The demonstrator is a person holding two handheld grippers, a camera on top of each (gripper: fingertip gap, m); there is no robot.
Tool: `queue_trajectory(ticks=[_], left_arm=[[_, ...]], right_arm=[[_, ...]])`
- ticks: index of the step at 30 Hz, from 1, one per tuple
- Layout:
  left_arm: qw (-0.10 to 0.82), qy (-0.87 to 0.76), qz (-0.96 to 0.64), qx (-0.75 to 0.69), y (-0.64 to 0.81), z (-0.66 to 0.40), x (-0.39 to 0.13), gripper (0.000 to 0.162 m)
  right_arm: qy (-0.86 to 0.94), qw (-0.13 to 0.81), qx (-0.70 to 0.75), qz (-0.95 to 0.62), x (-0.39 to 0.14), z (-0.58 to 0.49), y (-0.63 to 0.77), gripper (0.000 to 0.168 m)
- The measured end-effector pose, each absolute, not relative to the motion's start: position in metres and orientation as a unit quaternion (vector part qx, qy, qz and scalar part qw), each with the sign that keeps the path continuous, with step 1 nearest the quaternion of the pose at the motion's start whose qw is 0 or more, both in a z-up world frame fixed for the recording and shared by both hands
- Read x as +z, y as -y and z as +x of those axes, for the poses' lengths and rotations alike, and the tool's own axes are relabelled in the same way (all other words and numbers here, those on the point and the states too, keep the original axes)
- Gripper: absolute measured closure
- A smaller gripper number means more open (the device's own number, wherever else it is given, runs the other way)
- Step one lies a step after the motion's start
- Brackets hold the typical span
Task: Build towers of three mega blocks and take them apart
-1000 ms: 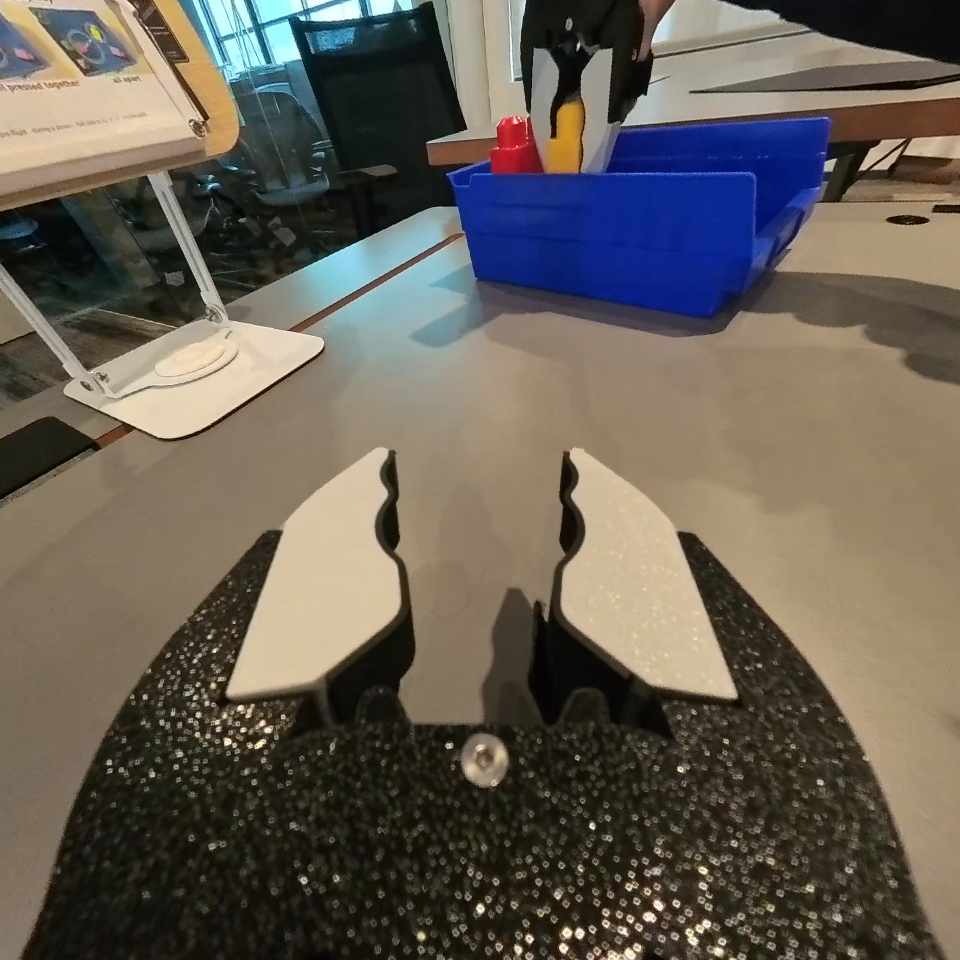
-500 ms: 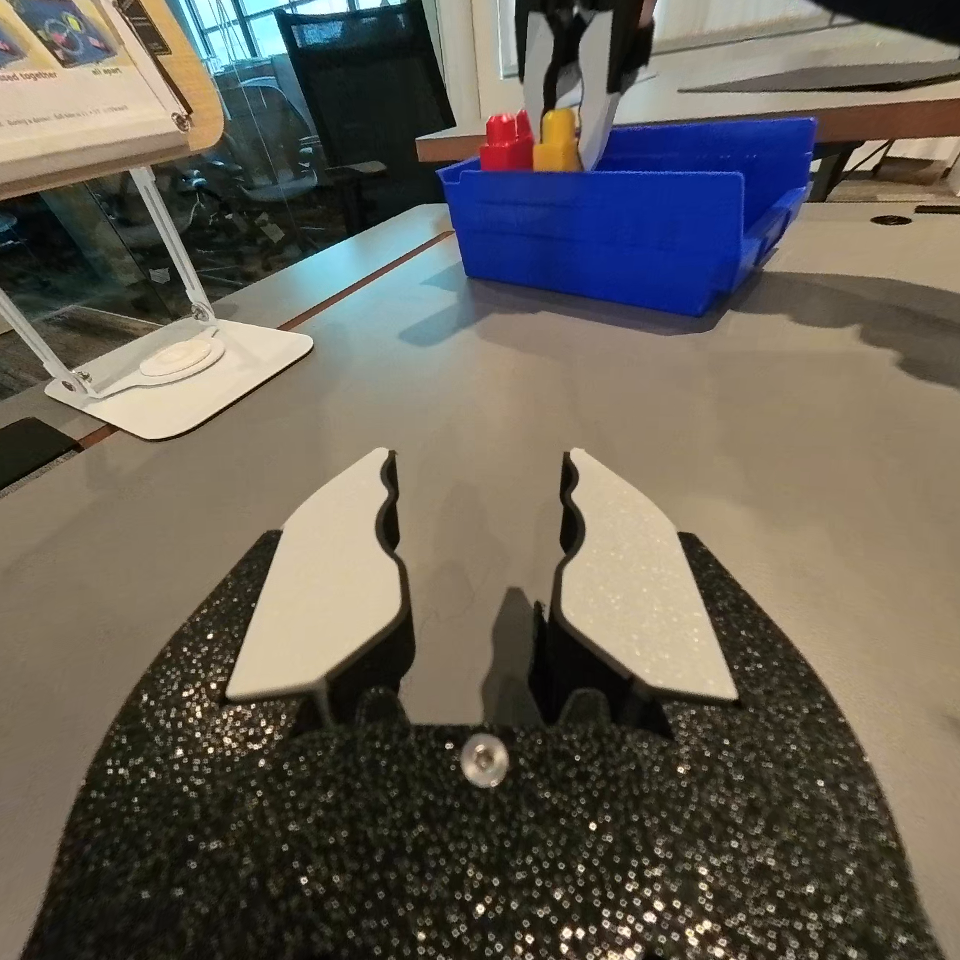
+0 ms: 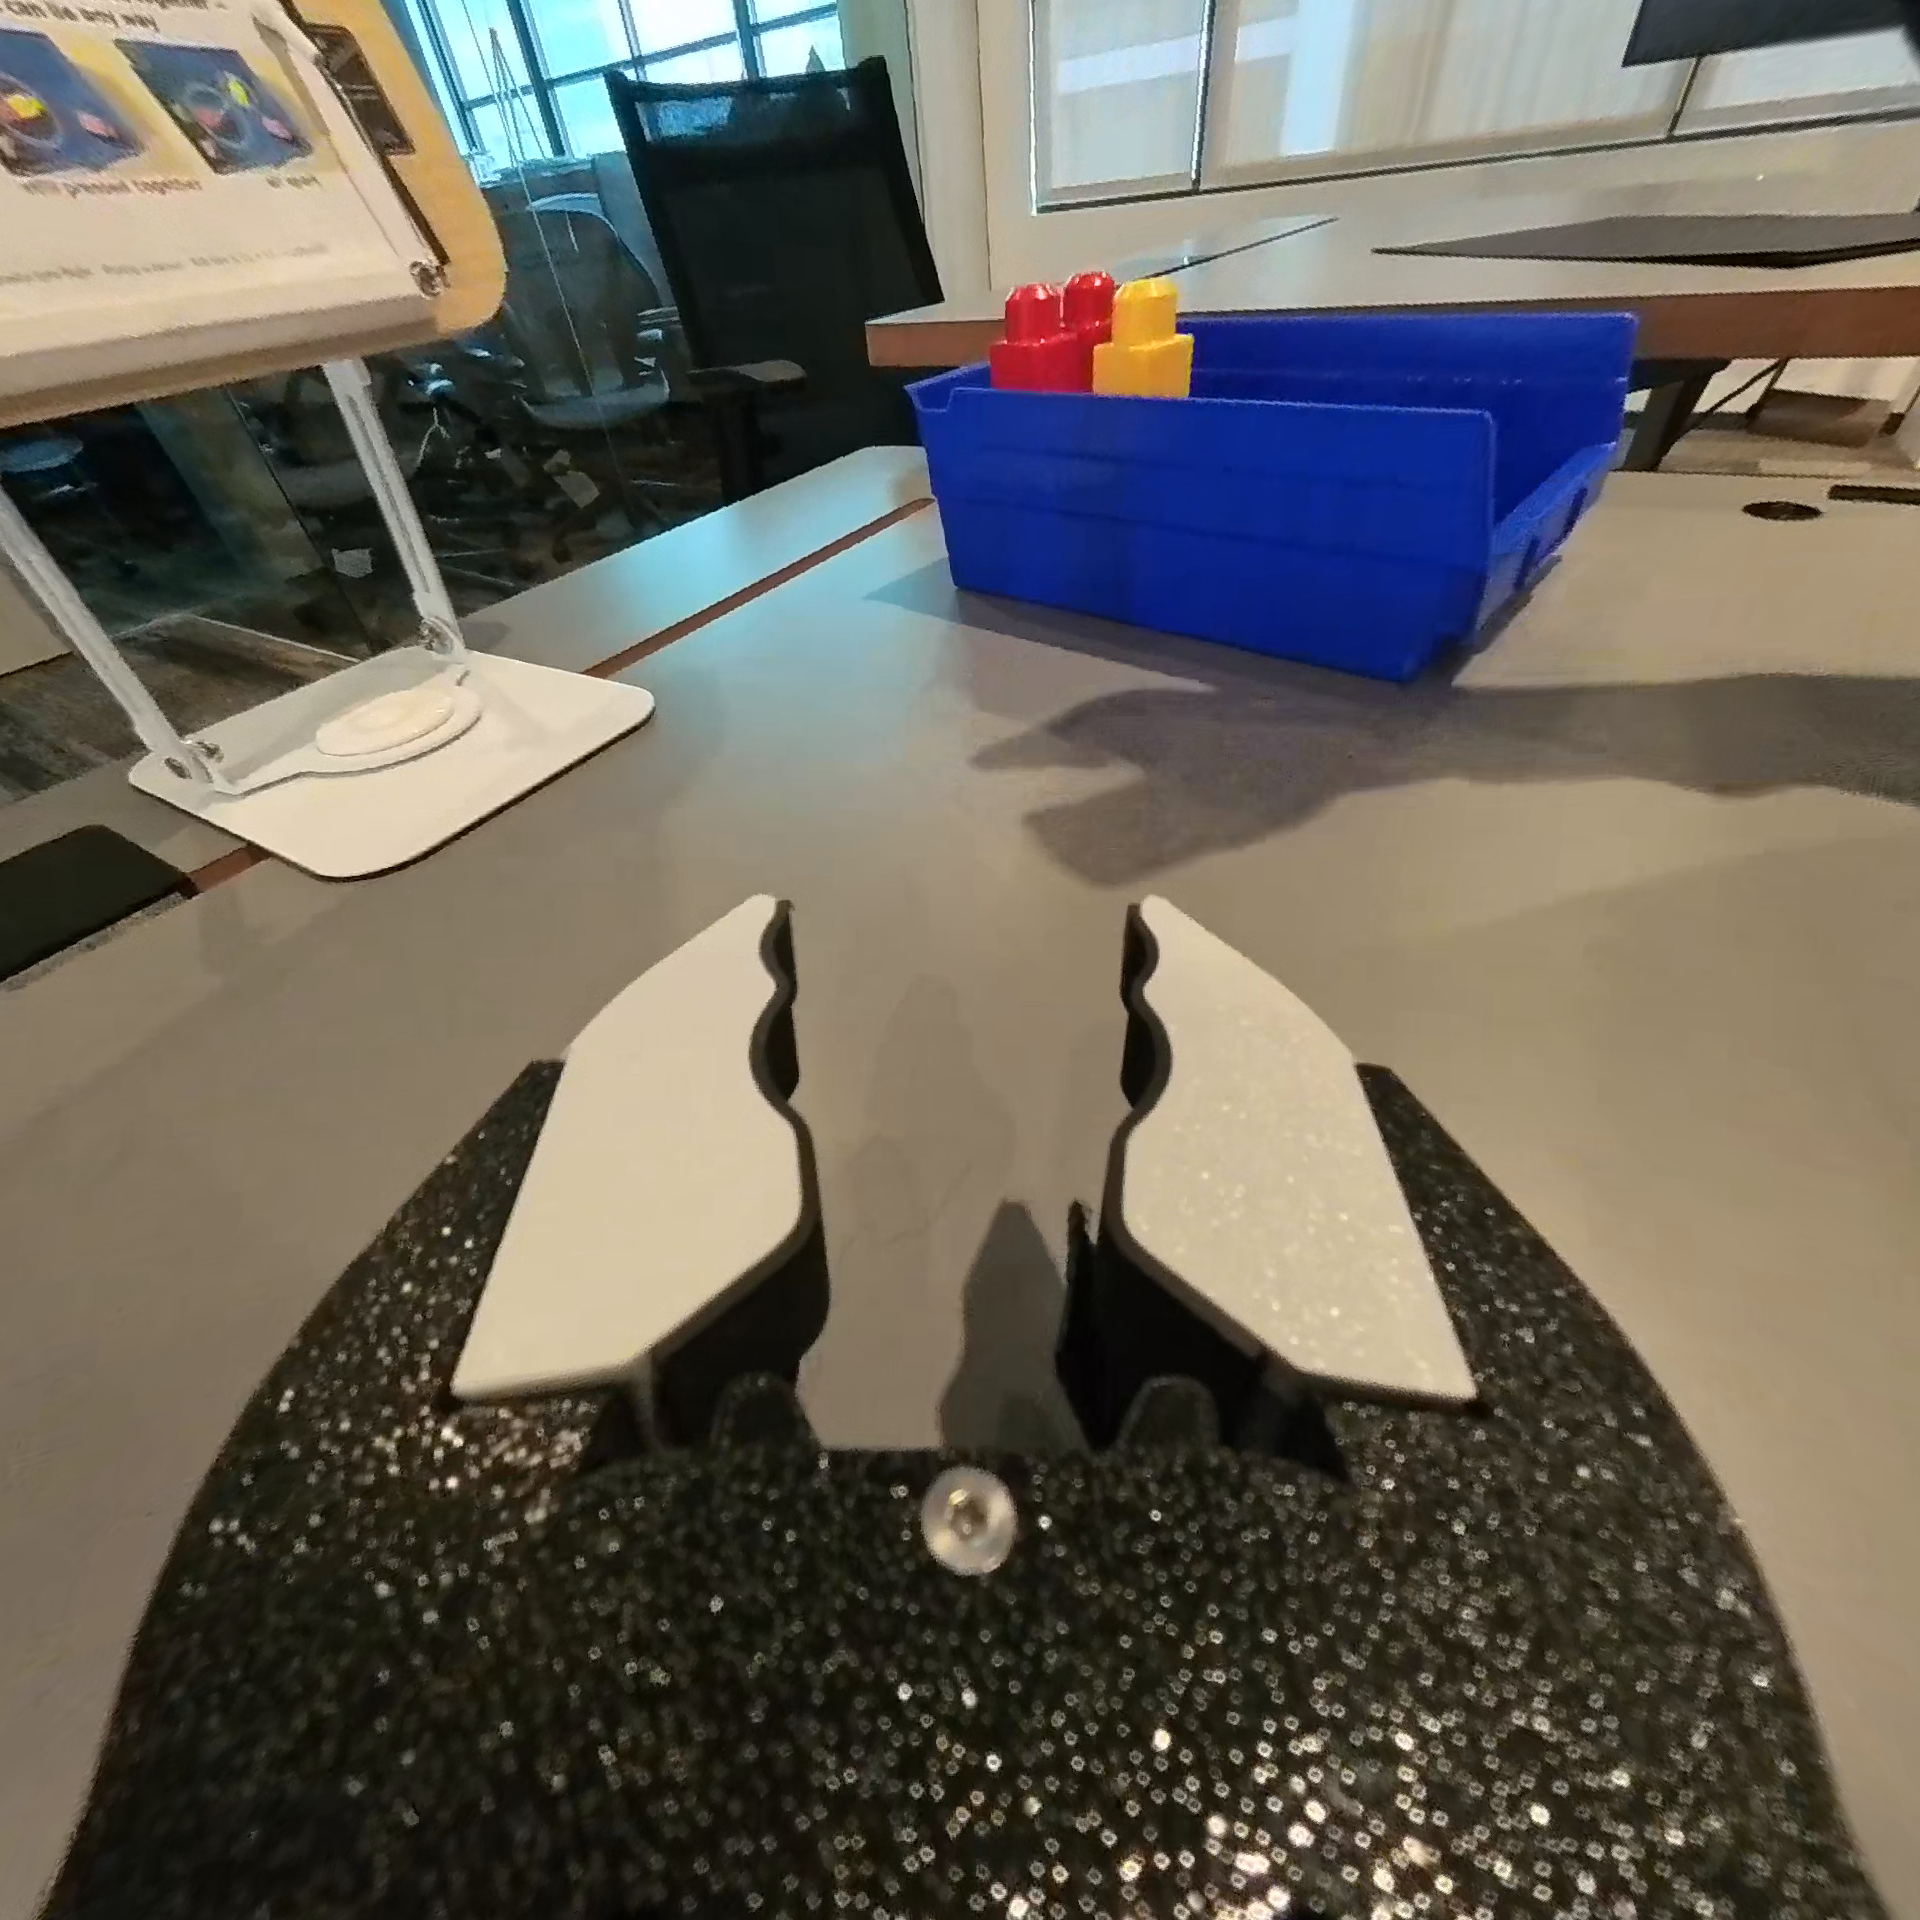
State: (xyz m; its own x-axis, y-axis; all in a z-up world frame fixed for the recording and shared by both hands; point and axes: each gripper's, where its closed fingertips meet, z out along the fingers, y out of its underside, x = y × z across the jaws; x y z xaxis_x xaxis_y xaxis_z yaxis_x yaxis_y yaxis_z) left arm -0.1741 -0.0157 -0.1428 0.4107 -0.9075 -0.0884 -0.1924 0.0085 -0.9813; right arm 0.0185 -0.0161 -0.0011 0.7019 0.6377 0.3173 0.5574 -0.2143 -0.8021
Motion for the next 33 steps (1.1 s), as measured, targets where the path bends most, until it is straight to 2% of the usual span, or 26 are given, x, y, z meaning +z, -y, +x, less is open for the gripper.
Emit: queue_trajectory(ticks=[1, 6, 12, 17, 33], left_arm=[[0.559, -0.435, -0.628, -0.321, 0.015, -0.175, -0.142, 0.102], [0.562, -0.419, -0.636, -0.322, 0.011, -0.18, -0.142, 0.103], [0.575, -0.403, -0.637, -0.319, 0.008, -0.188, -0.138, 0.105], [0.578, -0.399, -0.631, -0.329, 0.009, -0.19, -0.135, 0.108], [0.621, -0.394, -0.612, -0.29, 0.01, -0.209, -0.113, 0.113]], right_arm=[[0.369, 0.517, 0.059, -0.77, -0.01, 0.0, 0.021, 0.131], [0.312, 0.586, 0.134, -0.736, -0.067, -0.079, 0.015, 0.132], [0.229, 0.649, 0.153, -0.709, -0.121, -0.103, 0.001, 0.138], [0.217, 0.681, 0.153, -0.682, -0.122, -0.101, 0.008, 0.143], [0.25, 0.702, 0.11, -0.658, -0.124, -0.107, 0.012, 0.146]])
